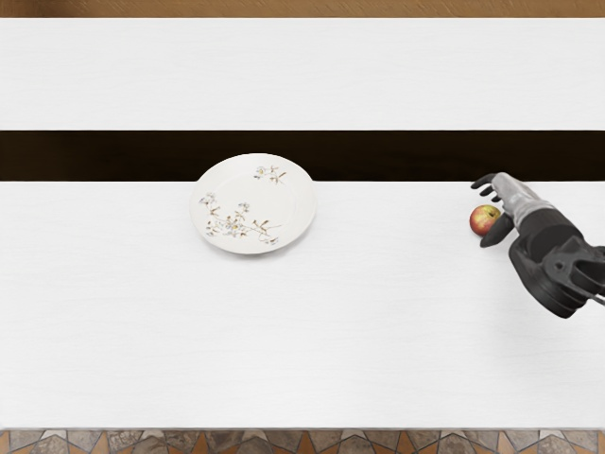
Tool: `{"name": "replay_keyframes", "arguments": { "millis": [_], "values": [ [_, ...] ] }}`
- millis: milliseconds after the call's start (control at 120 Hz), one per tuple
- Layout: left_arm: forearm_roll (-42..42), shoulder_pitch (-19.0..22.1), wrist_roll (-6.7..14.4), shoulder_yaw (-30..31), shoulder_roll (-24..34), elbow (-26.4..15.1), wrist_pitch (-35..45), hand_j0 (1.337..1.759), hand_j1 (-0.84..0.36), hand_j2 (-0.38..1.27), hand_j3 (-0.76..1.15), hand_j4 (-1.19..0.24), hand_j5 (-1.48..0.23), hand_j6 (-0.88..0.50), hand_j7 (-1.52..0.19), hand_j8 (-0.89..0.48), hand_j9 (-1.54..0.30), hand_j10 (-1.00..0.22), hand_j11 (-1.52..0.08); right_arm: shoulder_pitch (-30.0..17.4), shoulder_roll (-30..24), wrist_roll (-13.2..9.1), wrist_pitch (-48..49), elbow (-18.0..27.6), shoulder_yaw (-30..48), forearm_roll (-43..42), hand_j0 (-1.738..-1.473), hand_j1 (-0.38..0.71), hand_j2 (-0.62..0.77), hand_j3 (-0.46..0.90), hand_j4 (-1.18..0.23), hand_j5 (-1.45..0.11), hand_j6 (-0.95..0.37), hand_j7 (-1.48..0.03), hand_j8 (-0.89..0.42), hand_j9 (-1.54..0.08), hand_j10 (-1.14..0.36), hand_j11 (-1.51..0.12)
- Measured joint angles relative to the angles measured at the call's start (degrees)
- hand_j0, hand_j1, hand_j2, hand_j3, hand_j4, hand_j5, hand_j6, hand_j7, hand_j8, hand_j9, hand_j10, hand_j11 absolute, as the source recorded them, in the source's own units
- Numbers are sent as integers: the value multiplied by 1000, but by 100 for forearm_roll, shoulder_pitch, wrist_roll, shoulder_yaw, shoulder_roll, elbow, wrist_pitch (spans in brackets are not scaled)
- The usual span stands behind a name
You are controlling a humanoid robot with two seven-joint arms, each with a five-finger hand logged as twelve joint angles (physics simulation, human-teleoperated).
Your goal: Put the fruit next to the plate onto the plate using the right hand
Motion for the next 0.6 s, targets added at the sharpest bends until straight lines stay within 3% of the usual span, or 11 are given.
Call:
{"name": "replay_keyframes", "arguments": {
  "millis": [83, 242, 367, 500, 600],
  "values": [
    [0, 0, 0, 1, 0, 0, 0, 1658, 73, 46, 0, -230, -299, -230, -299, -230, -299, -230, -299, -4, 33, 1, -46, -39, -23, -6, -1651, 0, -215, 215, -337, -425, -335, -429, -337, -426, -336, -427],
    [0, 0, 0, 2, 0, 0, 0, 1658, 73, 46, 0, -230, -299, -230, -299, -230, -299, -230, -299, -22, 69, 4, -77, -90, -41, -13, -1639, -61, -401, 318, -377, -466, -370, -476, -376, -469, -373, -470],
    [0, 0, 0, 2, 0, 0, 0, 1658, 73, 46, 0, -230, -299, -230, -299, -230, -299, -230, -299, -36, 77, 7, -83, -117, -77, -13, -1610, -95, -556, 406, -424, -521, -415, -535, -416, -520, -418, -529],
    [-1, 0, 1, 2, 0, 0, 0, 1658, 73, 46, 0, -230, -299, -230, -299, -230, -299, -230, -299, -31, 80, 17, -74, -139, -87, -27, -1600, -85, -571, 494, -497, -598, -481, -622, -431, -506, -443, -525],
    [0, 0, 0, 2, 0, 0, 0, 1658, 73, 46, 0, -230, -299, -230, -299, -230, -299, -230, -299, 6, 75, 11, -40, -145, -84, 57, -1608, -84, -519, 416, -533, -653, -520, -673, -458, -467, -463, -590]
  ]
}}
